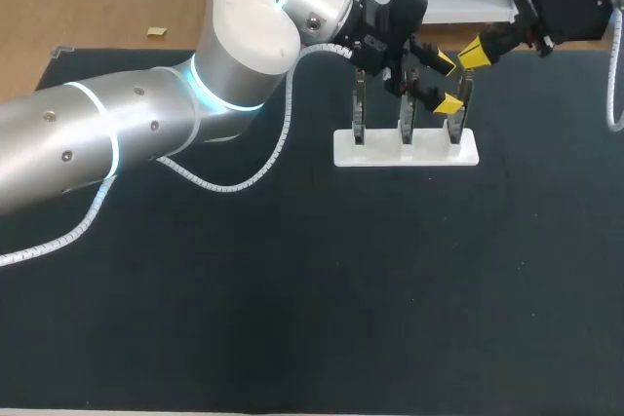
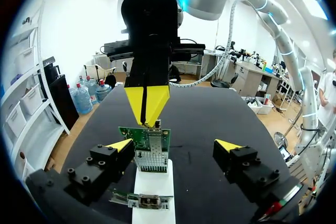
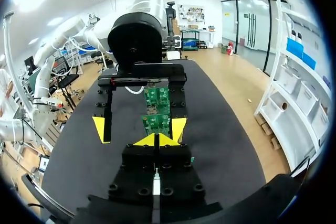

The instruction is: Pick up the optical module with the left hand, and insert it into the network port with the right hand.

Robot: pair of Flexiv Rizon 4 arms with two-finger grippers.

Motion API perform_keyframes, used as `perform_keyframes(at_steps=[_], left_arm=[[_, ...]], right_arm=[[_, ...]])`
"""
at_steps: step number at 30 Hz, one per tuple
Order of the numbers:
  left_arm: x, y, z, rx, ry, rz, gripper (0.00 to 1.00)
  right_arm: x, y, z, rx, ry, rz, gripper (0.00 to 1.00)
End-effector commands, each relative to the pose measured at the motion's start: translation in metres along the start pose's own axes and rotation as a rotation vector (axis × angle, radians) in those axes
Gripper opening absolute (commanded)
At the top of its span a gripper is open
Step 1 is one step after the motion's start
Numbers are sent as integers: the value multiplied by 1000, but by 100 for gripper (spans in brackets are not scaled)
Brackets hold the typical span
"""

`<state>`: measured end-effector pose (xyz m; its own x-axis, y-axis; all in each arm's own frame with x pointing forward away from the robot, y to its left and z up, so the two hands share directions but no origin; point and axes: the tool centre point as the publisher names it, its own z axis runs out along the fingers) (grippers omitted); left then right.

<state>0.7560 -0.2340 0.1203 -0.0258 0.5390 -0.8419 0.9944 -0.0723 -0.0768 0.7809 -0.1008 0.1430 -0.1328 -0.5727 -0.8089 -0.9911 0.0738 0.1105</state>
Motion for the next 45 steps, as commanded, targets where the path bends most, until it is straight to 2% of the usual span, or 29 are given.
perform_keyframes(at_steps=[1,18,34,40,45], left_arm=[[-1,2,0,4,4,-1,100],[-1,2,0,4,4,-1,100],[-1,2,0,4,4,-1,100],[-2,2,-1,4,1,4,100],[-8,7,-9,-31,-15,12,100]], right_arm=[[5,0,2,-1,-2,3,0],[11,-2,7,-13,-17,16,0],[-13,-7,-11,50,-87,-6,0],[-15,-7,-16,74,-92,-6,0],[-18,-6,-20,91,-100,-15,0]])
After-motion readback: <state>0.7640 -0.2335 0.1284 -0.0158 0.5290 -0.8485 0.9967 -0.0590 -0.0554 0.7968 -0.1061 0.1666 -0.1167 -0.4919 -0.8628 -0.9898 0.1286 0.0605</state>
